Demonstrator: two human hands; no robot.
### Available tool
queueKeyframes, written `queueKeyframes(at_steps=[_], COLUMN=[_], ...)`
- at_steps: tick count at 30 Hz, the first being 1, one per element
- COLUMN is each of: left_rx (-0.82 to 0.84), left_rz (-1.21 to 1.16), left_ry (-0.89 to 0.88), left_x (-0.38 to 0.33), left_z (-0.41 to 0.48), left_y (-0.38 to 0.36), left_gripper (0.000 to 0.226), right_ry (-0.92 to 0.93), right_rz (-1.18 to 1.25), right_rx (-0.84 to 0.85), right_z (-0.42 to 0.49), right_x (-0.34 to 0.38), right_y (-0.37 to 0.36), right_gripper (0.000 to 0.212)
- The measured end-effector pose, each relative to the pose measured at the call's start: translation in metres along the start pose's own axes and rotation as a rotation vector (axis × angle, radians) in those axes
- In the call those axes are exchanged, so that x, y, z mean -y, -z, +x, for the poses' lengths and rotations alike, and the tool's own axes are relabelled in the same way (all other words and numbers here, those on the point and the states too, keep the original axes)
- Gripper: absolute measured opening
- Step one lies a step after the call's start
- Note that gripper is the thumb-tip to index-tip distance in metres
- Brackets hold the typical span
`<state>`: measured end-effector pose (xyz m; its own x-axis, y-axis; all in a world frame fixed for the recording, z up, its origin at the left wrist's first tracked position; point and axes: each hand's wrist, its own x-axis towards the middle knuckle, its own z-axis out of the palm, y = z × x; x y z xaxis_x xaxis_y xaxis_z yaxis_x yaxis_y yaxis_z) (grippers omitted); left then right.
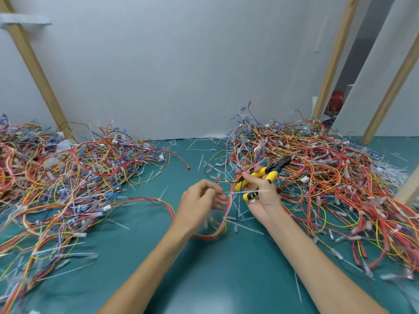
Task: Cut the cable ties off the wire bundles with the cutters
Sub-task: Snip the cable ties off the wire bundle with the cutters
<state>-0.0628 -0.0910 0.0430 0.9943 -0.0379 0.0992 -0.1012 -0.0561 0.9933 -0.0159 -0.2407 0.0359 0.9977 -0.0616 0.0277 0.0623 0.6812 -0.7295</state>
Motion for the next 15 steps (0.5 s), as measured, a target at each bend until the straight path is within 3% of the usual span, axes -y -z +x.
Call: queueKeyframes(at_steps=[2, 4, 8, 11, 15], left_rx=[0.089, 0.166, 0.410, 0.429, 0.478], left_rz=[-0.186, -0.166, -0.102, -0.167, -0.242], left_ry=[0.197, 0.268, 0.206, 0.188, 0.198], left_x=[0.000, 0.005, 0.017, 0.020, 0.023], left_z=[0.001, 0.001, 0.001, 0.003, 0.008], left_y=[0.003, 0.006, 0.006, 0.006, 0.019], left_gripper=[0.018, 0.023, 0.036, 0.054, 0.042], right_ry=[-0.085, -0.139, -0.165, -0.114, -0.034], right_rz=[0.112, 0.172, 0.108, 0.018, -0.185], right_rx=[0.012, 0.022, 0.063, 0.104, 0.145], right_z=[0.000, -0.001, -0.004, -0.003, -0.004], right_x=[0.000, -0.002, -0.006, -0.005, -0.006], right_y=[-0.001, -0.001, -0.003, -0.002, -0.001], right_gripper=[0.038, 0.038, 0.033, 0.033, 0.028])
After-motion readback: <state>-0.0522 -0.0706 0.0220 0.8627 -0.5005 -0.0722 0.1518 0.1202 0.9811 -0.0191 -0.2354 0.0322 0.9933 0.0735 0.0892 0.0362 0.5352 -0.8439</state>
